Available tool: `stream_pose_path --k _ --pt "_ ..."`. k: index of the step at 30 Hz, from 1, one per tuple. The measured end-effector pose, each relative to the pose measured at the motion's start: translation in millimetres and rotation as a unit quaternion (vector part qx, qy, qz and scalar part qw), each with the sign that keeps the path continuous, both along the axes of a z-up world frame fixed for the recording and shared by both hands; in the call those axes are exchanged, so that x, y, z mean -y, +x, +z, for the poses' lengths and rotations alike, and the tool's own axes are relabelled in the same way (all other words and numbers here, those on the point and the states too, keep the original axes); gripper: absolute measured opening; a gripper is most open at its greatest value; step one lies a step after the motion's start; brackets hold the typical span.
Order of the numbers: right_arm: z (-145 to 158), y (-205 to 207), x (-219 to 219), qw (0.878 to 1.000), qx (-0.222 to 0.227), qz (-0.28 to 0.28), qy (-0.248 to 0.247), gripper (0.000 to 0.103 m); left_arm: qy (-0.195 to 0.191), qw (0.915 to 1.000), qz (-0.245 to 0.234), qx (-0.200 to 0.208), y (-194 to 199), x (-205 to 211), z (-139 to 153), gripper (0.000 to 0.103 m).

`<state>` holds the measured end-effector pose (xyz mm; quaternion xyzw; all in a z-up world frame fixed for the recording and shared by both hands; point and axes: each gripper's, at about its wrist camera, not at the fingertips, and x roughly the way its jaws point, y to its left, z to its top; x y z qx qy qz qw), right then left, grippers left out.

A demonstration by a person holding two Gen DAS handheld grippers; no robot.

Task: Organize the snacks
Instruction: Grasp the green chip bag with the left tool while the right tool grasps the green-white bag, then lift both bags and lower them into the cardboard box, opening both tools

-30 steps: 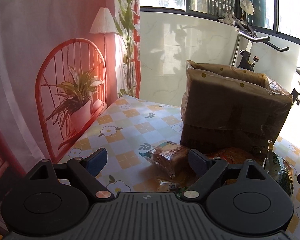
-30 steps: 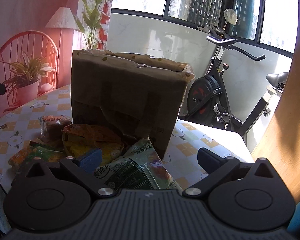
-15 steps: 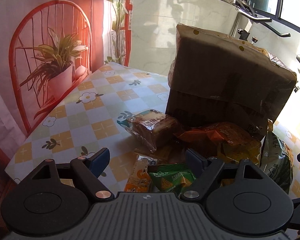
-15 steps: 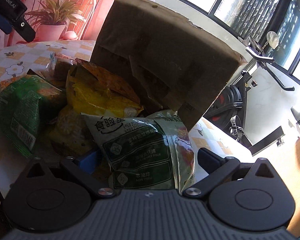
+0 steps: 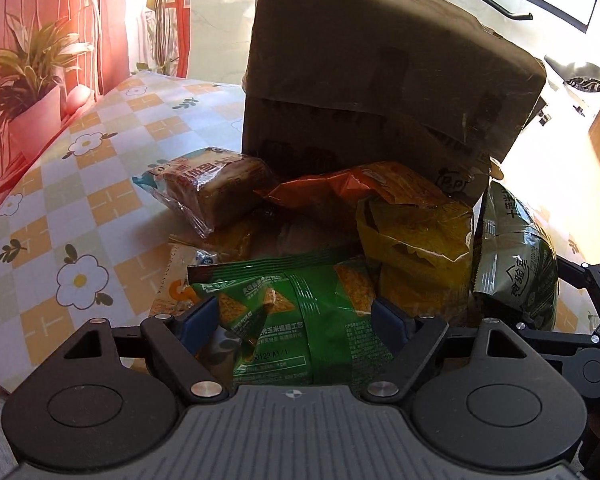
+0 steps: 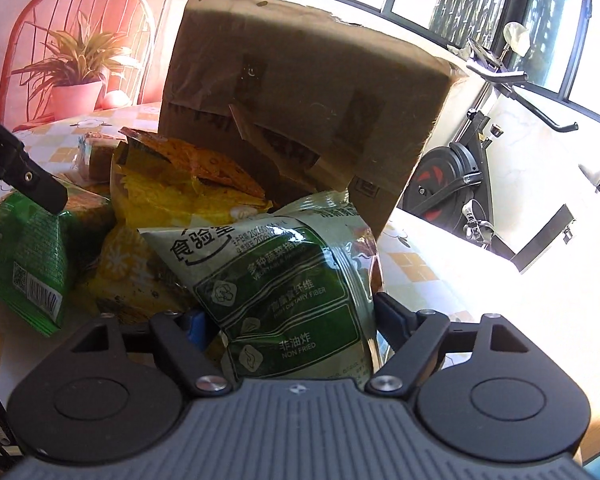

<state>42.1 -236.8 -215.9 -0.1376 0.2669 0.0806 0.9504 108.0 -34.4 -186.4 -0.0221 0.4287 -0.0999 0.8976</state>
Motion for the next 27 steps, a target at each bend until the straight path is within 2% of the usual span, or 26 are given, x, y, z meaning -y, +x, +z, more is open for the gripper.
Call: stream_pose_path --k 3,9,11,15,18,20,27 --pt "3.1 -4.7 2.5 1.000 0.003 -0.004 0.006 0.079 -0.016 0.9998 -0.014 -0.007 3.4 2.6 -5.4 0.087" --pt "6.3 -7.4 8.4 1.000 0.008 -0.016 0.024 0.078 0.000 0.9994 -0.031 -0.016 5.6 5.8 -13.9 0.093" --pt "5.5 -8.5 7.0 1.000 0.010 -0.017 0.023 0.078 -0.006 0.9993 -0.021 -0.030 9.2 3.9 -19.0 0.097" --pt "4.3 -9.0 6.9 0.999 0.012 -0.018 0.025 0.078 -0.005 0.9952 -0.007 -0.098 19.6 4.9 -38.3 0.090" --pt "5.5 -10.9 10.1 0.999 0.014 -0.020 0.031 0.078 0.001 0.9969 -0.012 -0.078 14.7 6.7 -33.9 0.083" --pt "8.5 -13.6 13.4 0.999 0.016 -0.023 0.037 0.077 0.009 0.9983 -0.012 -0.056 9.6 6.2 -25.3 0.082" --pt "24.7 -22.6 23.8 0.997 0.030 -0.044 0.059 0.075 -0.002 0.9992 -0.027 0.030 -11.0 -0.2 11.9 0.081"
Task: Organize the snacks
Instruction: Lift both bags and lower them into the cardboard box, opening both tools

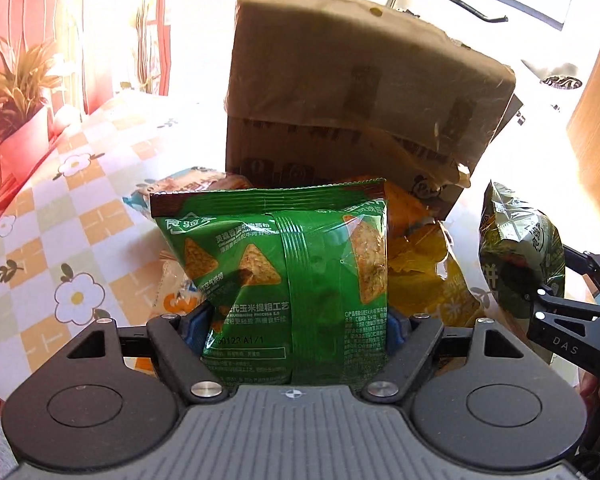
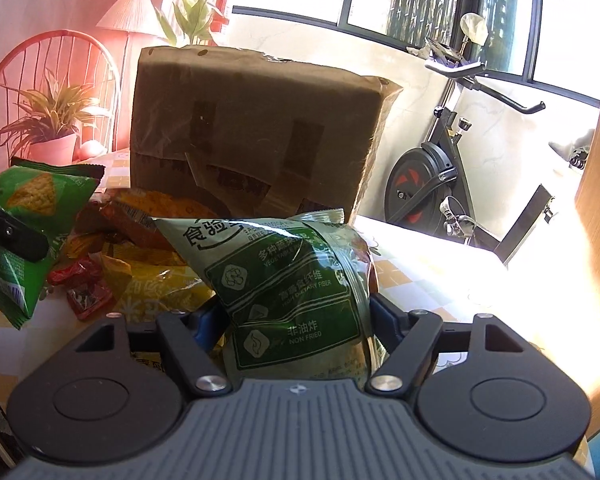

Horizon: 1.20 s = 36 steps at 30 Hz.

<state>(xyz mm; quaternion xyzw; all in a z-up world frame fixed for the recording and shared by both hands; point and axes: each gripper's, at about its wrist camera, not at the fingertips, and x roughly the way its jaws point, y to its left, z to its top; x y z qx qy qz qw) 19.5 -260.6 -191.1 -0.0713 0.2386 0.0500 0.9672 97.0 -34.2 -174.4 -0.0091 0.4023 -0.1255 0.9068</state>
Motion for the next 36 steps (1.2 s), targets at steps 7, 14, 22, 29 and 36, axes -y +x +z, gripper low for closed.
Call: stream_pose_path --k 7,14,22,29,36 --pt "17.8 -7.0 6.5 1.000 0.009 -0.011 0.003 0.074 0.008 0.9994 0.018 0.026 -5.4 -9.6 16.8 0.081" --pt "54.6 -18.2 16.9 0.999 0.033 -0.026 0.023 0.074 0.018 0.9951 0.028 0.093 -8.1 -19.5 63.1 0.081" --pt "121.6 -14.4 30.1 0.995 0.087 -0.029 0.047 0.074 0.004 0.9851 0.029 0.169 -3.2 -18.1 124.5 0.081" --pt "179.4 29.7 30.1 0.989 0.136 -0.005 0.058 0.073 -0.012 0.9771 0.021 0.211 36.8 2.6 168.1 0.081" --pt "210.1 103.7 21.7 0.982 0.163 0.026 0.091 0.073 -0.015 0.9721 0.014 0.234 94.2 28.0 193.8 0.081"
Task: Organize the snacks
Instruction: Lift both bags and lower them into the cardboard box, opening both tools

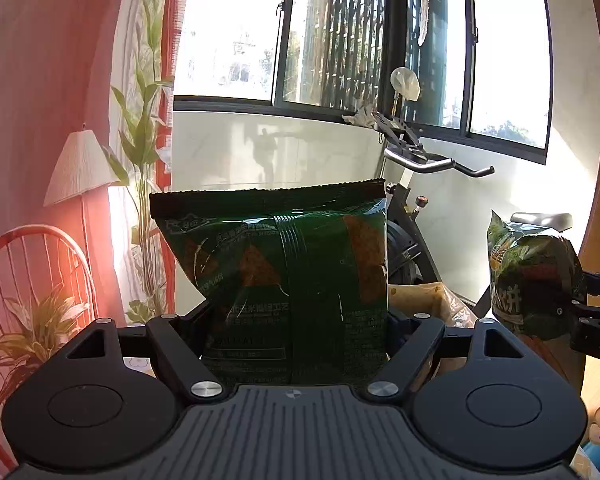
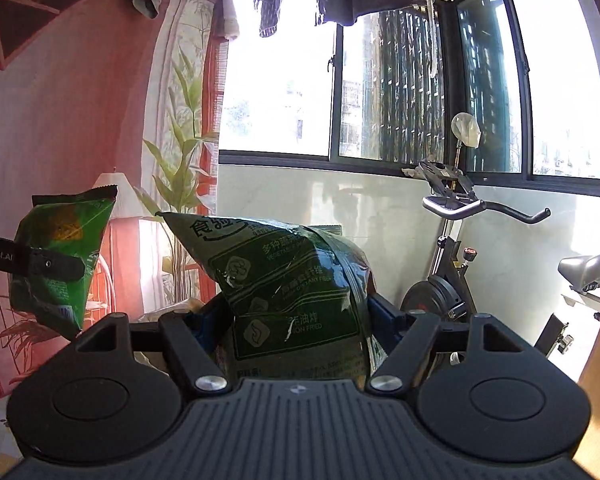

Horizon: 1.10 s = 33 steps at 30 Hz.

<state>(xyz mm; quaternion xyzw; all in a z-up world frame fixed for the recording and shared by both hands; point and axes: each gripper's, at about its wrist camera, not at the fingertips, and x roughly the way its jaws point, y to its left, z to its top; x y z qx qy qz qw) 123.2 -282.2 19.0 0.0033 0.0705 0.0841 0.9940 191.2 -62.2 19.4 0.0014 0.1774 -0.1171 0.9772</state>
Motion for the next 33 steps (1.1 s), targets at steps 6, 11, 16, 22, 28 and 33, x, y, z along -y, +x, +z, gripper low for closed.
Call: stream_pose_path --k 6,11,16,22,28,33 --pt "-2.1 74.1 -4.4 0.997 -0.009 0.032 0.070 0.073 -0.023 0.9997 -0.007 -0.002 57.1 17.4 5.7 0.082" --pt "-26.0 115.1 -7.6 0.995 -0.046 0.033 0.081 0.073 -0.031 0.9991 -0.021 -0.019 91.7 31.3 -5.0 0.082" --pt "-49.8 137.1 -0.9 0.992 -0.091 0.020 0.084 0.075 -0.014 0.9979 -0.033 -0.054 117.7 44.9 -27.0 0.084" --pt "-55.3 133.8 1.8 0.993 -0.095 0.016 0.074 0.089 0.007 0.9949 -0.037 -0.094 135.9 50.4 -41.8 0.087" --pt "-47.7 114.5 4.9 0.994 -0.083 0.007 0.072 0.089 -0.012 0.9939 -0.039 -0.102 137.5 44.6 -38.4 0.089" --pt "-52.7 115.2 9.4 0.989 -0.118 0.014 0.087 0.082 -0.004 0.9948 -0.039 -0.095 131.5 47.0 -35.4 0.090"
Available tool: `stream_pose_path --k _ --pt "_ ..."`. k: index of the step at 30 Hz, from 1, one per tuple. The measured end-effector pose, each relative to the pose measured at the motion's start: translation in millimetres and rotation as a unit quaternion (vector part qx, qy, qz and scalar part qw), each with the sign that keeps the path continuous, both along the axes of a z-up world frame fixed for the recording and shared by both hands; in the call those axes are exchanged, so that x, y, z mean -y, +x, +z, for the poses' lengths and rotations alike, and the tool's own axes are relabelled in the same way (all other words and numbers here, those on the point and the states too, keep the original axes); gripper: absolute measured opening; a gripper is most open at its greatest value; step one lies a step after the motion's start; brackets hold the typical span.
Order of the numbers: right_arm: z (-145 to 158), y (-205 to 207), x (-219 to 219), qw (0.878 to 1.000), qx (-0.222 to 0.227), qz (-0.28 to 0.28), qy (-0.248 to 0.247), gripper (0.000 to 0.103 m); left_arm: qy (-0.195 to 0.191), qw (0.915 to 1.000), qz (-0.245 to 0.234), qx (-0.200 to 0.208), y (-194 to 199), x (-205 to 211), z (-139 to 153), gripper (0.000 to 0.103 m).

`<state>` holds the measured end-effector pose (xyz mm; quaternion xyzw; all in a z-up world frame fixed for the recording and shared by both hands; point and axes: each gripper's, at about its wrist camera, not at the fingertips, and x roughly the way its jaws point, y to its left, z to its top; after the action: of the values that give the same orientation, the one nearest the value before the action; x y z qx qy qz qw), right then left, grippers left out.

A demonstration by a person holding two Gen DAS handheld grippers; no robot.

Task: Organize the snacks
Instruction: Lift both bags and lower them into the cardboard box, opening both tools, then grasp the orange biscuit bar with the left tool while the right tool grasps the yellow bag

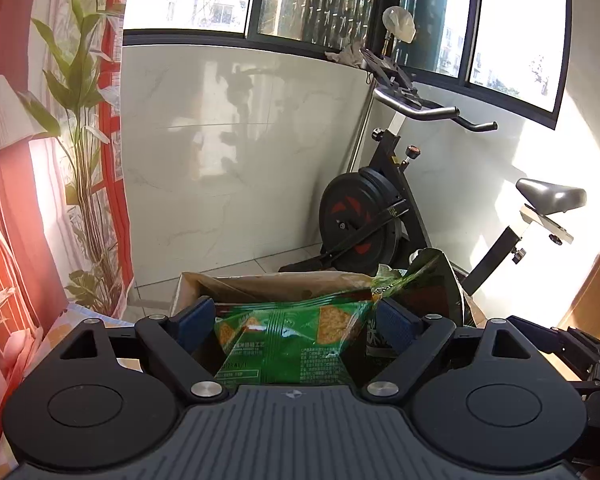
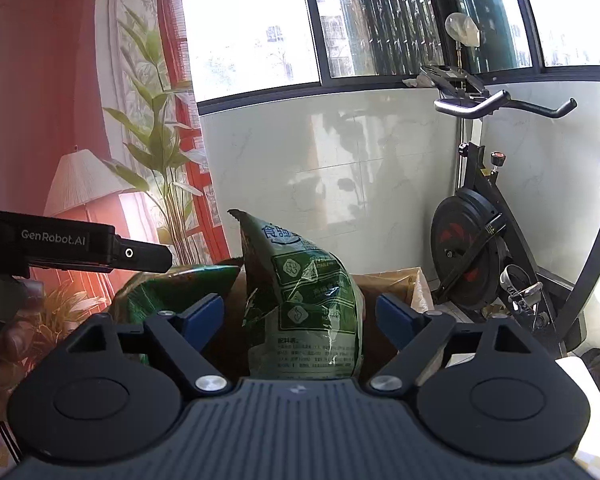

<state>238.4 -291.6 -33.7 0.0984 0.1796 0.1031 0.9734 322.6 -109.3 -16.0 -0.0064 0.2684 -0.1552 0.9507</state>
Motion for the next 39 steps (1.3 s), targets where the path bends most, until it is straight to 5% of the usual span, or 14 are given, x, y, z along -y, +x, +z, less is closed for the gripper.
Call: stream_pose_path --k 4,10,14,17,27,33,39 --pt "-12.4 17.8 0.9 0.997 -0.071 0.016 0.018 0.055 -0.004 1.0000 0.005 -0.004 0.6 -4.4 1.1 0.090" --pt "-31.9 40.2 -15.9 0.983 -0.179 0.045 -0.001 0.051 -0.008 0.9997 0.020 -0.014 0.5 -17.6 -3.8 0.090" --pt "-32.1 40.4 -18.9 0.980 -0.199 0.012 -0.022 0.058 -0.008 0.9991 0.036 -0.020 -0.1 -28.2 -5.3 0.090" --pt "-22.3 31.0 -21.8 0.983 -0.180 0.009 -0.033 0.071 -0.011 0.9988 0.043 -0.021 -2.8 -35.7 -4.4 0.090" --pt "11.6 -29.3 -35.0 0.995 -0.083 0.013 -0.055 0.085 -0.031 0.9965 0.077 -0.010 -47.4 -74.7 9.4 0.089" --pt "6.7 -73.1 -39.7 0.998 -0.040 0.006 -0.039 0.094 -0.032 0.9923 0.119 0.008 -90.3 -115.4 16.0 0.087" --pt "-20.4 -106.6 -35.4 0.999 -0.033 -0.001 0.016 0.103 0.011 0.9906 0.136 0.014 -134.0 -140.0 -1.5 0.086"
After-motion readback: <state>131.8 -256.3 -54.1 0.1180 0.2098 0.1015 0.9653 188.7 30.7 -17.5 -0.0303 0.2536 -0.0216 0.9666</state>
